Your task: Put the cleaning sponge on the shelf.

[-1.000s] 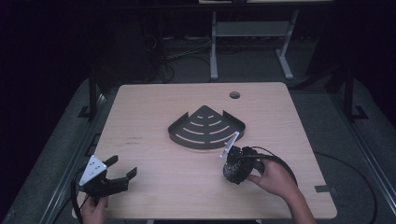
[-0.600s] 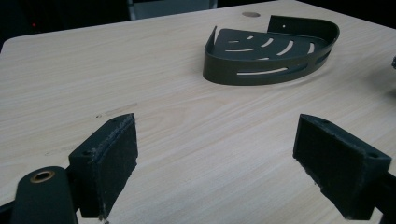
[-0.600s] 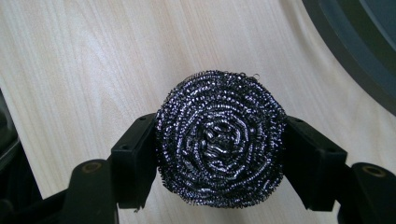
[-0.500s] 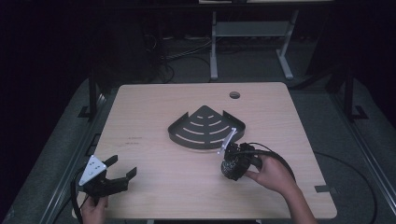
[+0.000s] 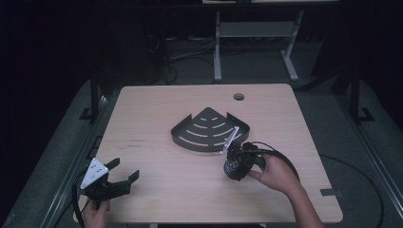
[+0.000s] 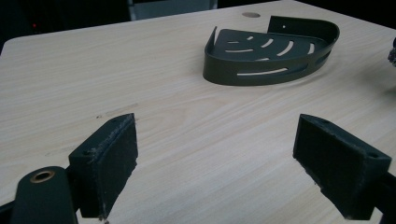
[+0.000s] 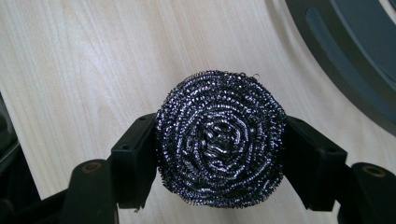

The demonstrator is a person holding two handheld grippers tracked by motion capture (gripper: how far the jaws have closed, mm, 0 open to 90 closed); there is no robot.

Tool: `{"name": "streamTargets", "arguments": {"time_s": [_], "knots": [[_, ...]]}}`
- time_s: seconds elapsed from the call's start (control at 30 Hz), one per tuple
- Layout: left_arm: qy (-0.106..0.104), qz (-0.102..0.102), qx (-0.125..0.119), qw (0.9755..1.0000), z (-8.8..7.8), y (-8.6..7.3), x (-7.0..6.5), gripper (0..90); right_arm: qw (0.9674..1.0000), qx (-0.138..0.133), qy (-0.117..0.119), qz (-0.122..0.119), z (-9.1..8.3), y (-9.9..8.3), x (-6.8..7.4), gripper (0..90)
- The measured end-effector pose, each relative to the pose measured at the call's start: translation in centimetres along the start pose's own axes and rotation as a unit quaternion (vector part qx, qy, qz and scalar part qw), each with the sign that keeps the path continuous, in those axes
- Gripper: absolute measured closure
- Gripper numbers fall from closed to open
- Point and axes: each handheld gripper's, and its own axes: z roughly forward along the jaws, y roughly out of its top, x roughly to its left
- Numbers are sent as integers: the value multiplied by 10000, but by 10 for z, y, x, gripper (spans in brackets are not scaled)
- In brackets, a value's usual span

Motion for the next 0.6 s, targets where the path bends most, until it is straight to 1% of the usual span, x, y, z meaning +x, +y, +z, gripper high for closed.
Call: {"name": "streamTargets", "arguments": {"time_s": [0.13,0.2,0.47,0.6], "knots": [[-3,6,-2,10000,0,0,0,133,10000,-22,-10,-28,-2,3,-1,319],[-8,-1,6,10000,0,0,0,133,10000,-35,36,-1,-2,4,-3,319],[-5,-6,-4,10000,0,0,0,133,10000,27,92,26,2,5,-7,319],[-9,17,-8,10000,0,1,0,133,9999,85,84,15,2,8,-10,319]]}}
